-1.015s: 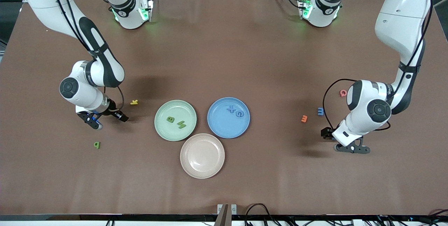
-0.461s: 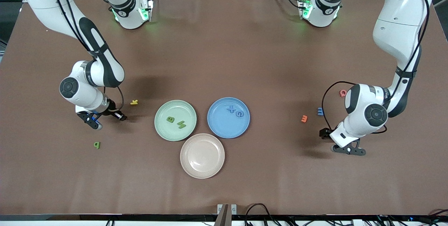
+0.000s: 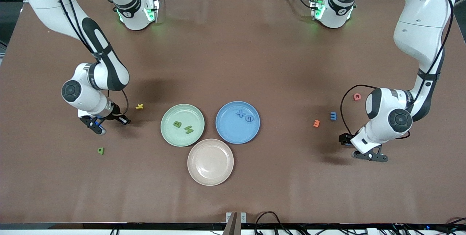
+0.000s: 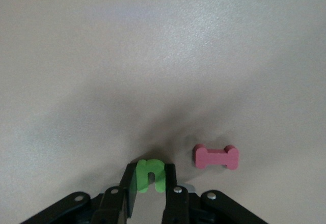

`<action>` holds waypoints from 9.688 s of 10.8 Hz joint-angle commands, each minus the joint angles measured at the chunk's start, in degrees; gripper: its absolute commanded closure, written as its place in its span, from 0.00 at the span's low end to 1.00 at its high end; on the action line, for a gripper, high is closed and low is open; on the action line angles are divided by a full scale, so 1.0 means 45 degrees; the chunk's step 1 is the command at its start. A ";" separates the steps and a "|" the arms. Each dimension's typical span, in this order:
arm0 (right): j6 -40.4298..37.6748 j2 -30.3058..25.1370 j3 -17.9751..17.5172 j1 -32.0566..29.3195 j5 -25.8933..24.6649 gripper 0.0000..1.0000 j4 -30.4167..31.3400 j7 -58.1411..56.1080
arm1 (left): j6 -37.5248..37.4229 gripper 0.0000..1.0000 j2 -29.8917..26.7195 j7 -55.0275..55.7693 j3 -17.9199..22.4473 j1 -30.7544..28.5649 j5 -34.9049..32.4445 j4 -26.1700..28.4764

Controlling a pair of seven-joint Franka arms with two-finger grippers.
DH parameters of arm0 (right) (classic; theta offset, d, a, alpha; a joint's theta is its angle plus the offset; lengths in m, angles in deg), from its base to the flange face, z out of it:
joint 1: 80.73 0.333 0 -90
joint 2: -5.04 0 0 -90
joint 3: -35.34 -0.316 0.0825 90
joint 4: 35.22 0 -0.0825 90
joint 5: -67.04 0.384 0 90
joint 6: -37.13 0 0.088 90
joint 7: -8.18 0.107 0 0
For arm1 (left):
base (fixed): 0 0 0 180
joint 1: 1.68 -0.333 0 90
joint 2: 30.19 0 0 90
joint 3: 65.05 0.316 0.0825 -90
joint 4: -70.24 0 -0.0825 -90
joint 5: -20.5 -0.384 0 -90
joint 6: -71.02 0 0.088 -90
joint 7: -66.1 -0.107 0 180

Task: Sort letters by color into matching plates
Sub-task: 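Grasp blue g with the left gripper while the right gripper grasps green n, then drop green n on the green plate while the left gripper drops blue g, then move the right gripper to green b while the left gripper reaches blue E, then grasp green b with the right gripper while the left gripper grasps blue E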

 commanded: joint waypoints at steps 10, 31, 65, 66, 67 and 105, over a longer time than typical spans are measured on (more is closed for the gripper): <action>-0.3572 0.0066 -0.0234 0.1511 -0.3827 0.76 -0.2640 -0.1373 | -0.0141 1.00 0.0150 0.0410 -0.0198 -0.0091 -0.0036 0.0015; -0.4119 0.1238 0.0606 0.3178 -0.0347 0.00 -0.5591 -0.5433 | -0.2290 1.00 -0.0906 1.0698 -0.2639 0.4240 -0.0094 -0.0588; -0.1365 0.4090 0.0606 -0.1241 -0.0933 0.20 -0.7213 -1.1650 | -0.0069 0.00 -0.2935 0.4538 -0.2190 0.0714 -0.1655 0.4091; -0.1288 0.4090 0.0606 -0.1260 -0.0933 0.20 -0.7115 -1.1650 | 0.0111 0.00 -0.3014 0.4107 -0.2190 0.0478 -0.1714 0.4348; -0.1132 0.4070 0.0606 -0.1261 -0.0933 0.21 -0.6940 -1.1650 | 0.0113 0.00 -0.3034 0.3890 -0.2190 0.0398 -0.1715 0.4467; -0.0310 0.3465 0.0235 -0.1475 -0.0972 0.69 -0.5767 -1.1611 | 0.2223 1.00 -0.3366 0.8159 -0.5157 -0.0992 -0.1930 0.5172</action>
